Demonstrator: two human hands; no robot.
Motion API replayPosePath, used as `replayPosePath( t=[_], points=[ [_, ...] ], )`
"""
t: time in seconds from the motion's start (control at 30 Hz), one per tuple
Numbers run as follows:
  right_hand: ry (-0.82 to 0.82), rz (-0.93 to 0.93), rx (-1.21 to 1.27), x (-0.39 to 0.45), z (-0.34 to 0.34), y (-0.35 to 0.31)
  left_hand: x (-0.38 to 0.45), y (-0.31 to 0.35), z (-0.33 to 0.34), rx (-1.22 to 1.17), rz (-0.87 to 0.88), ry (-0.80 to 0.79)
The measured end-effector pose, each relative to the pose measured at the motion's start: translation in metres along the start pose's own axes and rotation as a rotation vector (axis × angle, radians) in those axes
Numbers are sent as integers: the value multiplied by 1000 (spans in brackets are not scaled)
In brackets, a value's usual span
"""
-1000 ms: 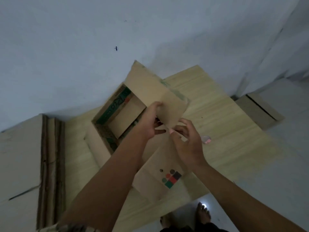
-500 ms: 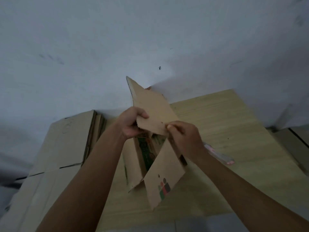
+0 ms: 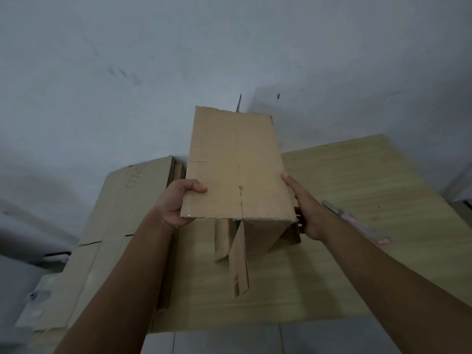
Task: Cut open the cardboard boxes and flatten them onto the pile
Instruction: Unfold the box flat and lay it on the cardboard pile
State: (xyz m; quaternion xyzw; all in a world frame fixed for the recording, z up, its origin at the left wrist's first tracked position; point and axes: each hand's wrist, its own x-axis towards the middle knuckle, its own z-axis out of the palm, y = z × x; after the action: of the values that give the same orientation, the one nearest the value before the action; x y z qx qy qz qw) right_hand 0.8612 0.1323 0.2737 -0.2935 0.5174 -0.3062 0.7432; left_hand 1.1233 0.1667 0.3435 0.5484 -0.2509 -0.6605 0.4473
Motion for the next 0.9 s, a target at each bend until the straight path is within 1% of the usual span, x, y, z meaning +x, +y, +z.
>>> replayPosePath(
  t=[0.03, 0.07, 0.17, 0.23, 0.33, 0.43, 0.47, 0.53, 0.57, 0.6, 0.63, 0.67, 0.73, 0.77, 0.8, 0.83, 0.9],
  points=[
    [14, -1, -19, -1, 2, 0, 0, 1, -6, 5, 0, 17],
    [65, -1, -25, 3, 4, 2, -3, 2, -13, -1, 3, 28],
    [312, -77, -50, 9, 0, -1, -1, 4, -31, -9, -2, 65],
    [416, -135, -102, 11, -4, -6, 3, 1, -39, 43, -32, 93],
    [476, -215, -175, 15, -7, -6, 13, -11, -43, 151, -58, 196],
    [504, -203, -118, 14, -7, -2, 20, -23, -55, 147, 52, 334],
    [525, -202, -103, 15, -7, 1, 18, -28, -59, 87, 98, 328],
    [562, -196, -84, 17, -7, 6, 10, -39, -67, -87, 145, 197],
    [582, -191, -67, 18, -5, 8, 4, -47, -69, -151, 131, 123],
    [598, -187, -48, 19, -3, 8, -2, -56, -70, -153, 89, 41],
    [600, -181, -22, 20, 0, 8, -5, -66, -71, -70, 41, -29],
    [603, -191, -3, 22, 3, 7, -8, -75, -69, 68, 13, -96],
    [586, -189, 21, 23, 11, 8, -13, -94, -64, 358, 31, -135],
    [574, -179, 37, 23, 13, 10, -12, -100, -61, 473, 73, -98],
    [530, -180, 72, 23, 13, 15, -10, -105, -59, 559, 142, -18],
    [447, -189, 129, 18, 16, 20, -8, -108, -56, 606, 225, 81],
    [188, -280, 294, 10, 23, 36, -6, -110, -54, 656, 359, 251]
  ],
)
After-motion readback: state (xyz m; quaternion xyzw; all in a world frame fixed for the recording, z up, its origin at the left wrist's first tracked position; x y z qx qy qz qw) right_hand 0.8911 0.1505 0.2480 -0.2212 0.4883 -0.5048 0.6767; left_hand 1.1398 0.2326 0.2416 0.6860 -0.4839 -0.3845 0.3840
